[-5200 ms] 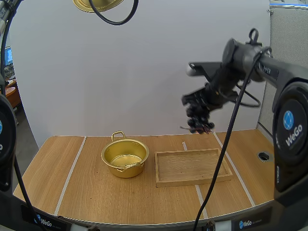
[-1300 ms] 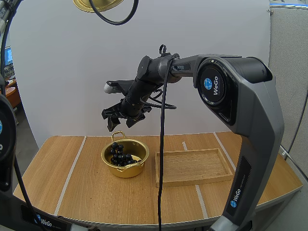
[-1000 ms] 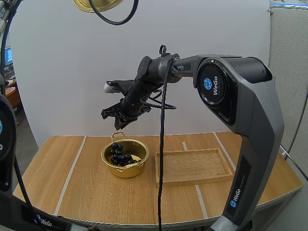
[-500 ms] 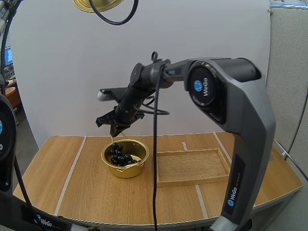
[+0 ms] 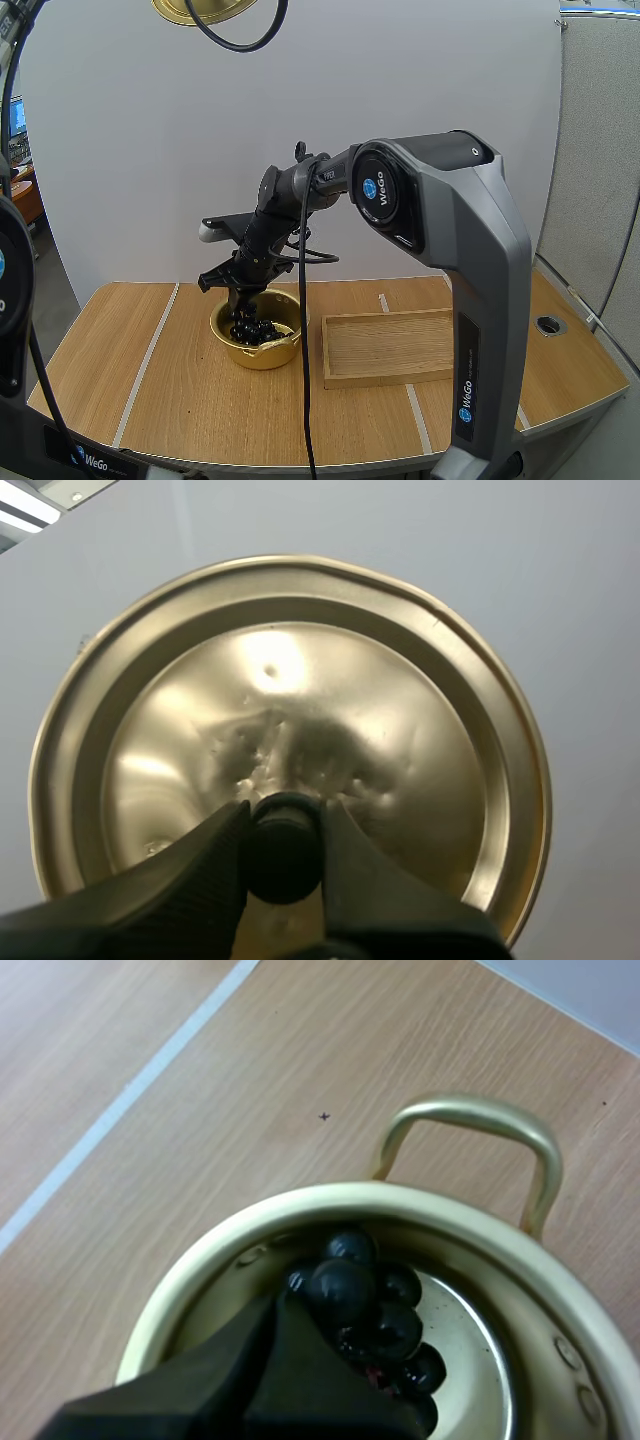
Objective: Open the pot, put the grape inside, and close it
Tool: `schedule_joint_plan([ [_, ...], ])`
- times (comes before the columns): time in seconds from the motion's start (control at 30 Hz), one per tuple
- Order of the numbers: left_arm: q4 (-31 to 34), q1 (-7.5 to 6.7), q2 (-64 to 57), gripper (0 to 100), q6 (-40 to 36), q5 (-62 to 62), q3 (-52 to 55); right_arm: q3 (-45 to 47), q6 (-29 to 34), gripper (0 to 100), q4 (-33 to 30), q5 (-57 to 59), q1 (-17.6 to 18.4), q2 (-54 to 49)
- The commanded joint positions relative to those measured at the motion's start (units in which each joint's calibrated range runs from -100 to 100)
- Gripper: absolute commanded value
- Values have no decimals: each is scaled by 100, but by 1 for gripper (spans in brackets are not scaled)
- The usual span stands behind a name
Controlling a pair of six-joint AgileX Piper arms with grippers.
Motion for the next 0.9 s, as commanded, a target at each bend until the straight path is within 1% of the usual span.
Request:
schedule_joint_plan([
  [0.0, 82, -20, -32, 0, -15, -152, -57, -43, -30, 0, -283, -306, 6, 196],
  [0.3, 82, -20, -32, 0, -15, -152, -57, -43, 416, 0, -1155, -468, -33, 269],
  [0.47, 82, -20, -32, 0, -15, -152, -57, -43, 459, 0, -1226, -468, -49, 269],
  [0.63, 82, -20, -32, 0, -15, -152, -57, -43, 661, 0, -1438, -452, -49, 284],
  [0.87, 82, -20, -32, 0, -15, -152, -57, -43, 684, 0, -1428, -72, -49, 490],
])
